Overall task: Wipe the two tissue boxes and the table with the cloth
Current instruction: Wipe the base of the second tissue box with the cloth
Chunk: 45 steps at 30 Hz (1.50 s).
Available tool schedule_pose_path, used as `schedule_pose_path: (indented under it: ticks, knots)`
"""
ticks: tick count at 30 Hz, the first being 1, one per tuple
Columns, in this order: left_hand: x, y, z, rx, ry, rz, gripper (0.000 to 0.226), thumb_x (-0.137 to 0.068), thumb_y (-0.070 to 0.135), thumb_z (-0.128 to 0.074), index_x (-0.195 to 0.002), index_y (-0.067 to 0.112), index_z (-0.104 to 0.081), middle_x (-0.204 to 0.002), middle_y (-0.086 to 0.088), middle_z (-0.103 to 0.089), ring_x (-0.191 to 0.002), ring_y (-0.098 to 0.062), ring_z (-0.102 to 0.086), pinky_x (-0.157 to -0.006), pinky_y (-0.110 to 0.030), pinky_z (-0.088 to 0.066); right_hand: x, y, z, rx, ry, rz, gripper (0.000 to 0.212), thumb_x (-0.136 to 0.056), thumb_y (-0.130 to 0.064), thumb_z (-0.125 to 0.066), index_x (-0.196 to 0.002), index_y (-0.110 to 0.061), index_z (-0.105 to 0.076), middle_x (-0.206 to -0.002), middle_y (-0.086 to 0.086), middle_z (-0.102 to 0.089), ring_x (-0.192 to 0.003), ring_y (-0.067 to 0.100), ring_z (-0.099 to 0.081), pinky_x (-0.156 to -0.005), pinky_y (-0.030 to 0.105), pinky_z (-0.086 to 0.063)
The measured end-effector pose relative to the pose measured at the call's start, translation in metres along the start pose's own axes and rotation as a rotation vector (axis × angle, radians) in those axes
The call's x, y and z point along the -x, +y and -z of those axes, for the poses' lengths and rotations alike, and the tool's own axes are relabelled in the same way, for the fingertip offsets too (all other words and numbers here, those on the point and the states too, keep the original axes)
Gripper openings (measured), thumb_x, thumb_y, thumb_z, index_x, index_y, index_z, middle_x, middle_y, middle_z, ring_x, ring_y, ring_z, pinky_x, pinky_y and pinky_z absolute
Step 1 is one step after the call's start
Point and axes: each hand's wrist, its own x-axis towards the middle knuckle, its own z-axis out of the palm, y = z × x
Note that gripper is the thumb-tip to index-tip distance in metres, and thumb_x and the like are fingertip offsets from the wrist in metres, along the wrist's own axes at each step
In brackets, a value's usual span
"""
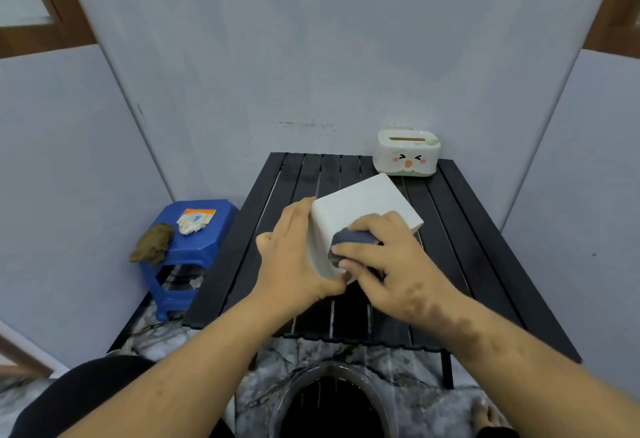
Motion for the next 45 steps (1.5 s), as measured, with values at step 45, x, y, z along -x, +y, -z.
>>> schedule_pose_path:
  ticks: [45]
  knots:
    - [-0.130, 0.093, -0.001, -0.923, -0.588, -0.213, 0.103, -0.065, 0.072, -0.076, -0.147, 0.022, -0.037, -0.125, 0.004, -0.047, -0.115, -0.022, -0.053, -0.104, -0.051, -0.030, 0.025, 0.094, 0.052, -0.440, 0.217, -0.545, 0.022, -0.082, -0.016, -0.076, -0.103, -0.022, -0.076, -0.101, -0.006, -0.071, -0.095, 0.015, -0.066, -0.085, 0.024, -0.053]
